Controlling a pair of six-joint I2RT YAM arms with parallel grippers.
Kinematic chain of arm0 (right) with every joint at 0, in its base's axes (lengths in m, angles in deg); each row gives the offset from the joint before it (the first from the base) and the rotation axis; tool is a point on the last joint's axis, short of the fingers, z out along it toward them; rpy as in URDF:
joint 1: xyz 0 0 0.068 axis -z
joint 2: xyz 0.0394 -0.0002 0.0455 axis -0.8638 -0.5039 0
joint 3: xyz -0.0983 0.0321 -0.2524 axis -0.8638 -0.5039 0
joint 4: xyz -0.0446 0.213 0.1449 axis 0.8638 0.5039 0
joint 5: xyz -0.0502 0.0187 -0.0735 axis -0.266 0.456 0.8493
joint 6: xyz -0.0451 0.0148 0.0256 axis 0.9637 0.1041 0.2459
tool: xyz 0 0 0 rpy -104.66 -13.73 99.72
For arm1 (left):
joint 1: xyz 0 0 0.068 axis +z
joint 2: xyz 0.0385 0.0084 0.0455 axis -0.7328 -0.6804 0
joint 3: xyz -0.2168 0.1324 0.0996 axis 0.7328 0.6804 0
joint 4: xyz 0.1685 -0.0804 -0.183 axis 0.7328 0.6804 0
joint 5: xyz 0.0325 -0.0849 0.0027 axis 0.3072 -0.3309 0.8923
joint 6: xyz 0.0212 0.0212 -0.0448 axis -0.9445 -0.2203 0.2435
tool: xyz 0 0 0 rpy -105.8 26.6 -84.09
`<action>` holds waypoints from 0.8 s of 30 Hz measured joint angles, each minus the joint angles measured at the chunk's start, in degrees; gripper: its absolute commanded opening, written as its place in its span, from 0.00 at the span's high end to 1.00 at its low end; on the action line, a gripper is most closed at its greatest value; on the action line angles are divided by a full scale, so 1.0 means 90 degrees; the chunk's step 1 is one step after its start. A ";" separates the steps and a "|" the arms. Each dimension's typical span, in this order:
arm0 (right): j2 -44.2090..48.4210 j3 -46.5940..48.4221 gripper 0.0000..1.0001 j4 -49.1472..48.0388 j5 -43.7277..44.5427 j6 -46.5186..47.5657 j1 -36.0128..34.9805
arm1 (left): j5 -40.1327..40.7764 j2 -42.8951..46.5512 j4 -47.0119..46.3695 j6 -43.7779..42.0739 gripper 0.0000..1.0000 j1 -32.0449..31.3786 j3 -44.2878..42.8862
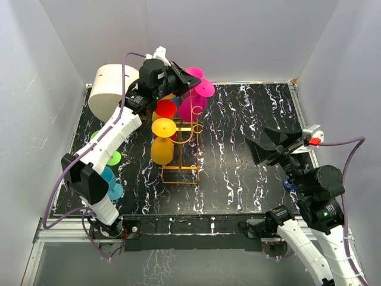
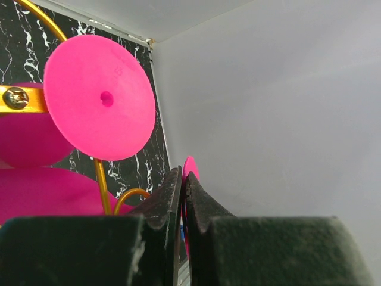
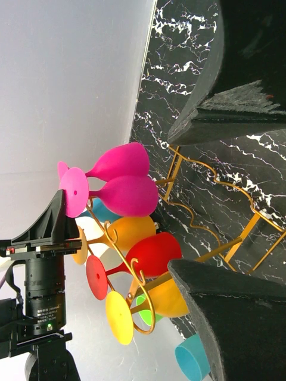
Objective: Place the wine glass upside down on the wine glass rack
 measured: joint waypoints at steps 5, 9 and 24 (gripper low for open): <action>-0.0002 0.0000 0.25 0.0000 0.0000 0.0000 0.0000 | 0.0029 0.0124 -0.0002 -0.0032 1.00 0.0012 0.0078; -0.0002 0.0000 0.25 0.0000 0.0000 0.0000 0.0000 | 0.0107 0.0141 0.0007 -0.0104 1.00 0.0012 0.0090; -0.0005 0.0000 0.25 -0.0002 0.0000 0.0000 0.0000 | 0.0379 0.0255 0.0206 -0.0376 0.96 0.0041 0.0175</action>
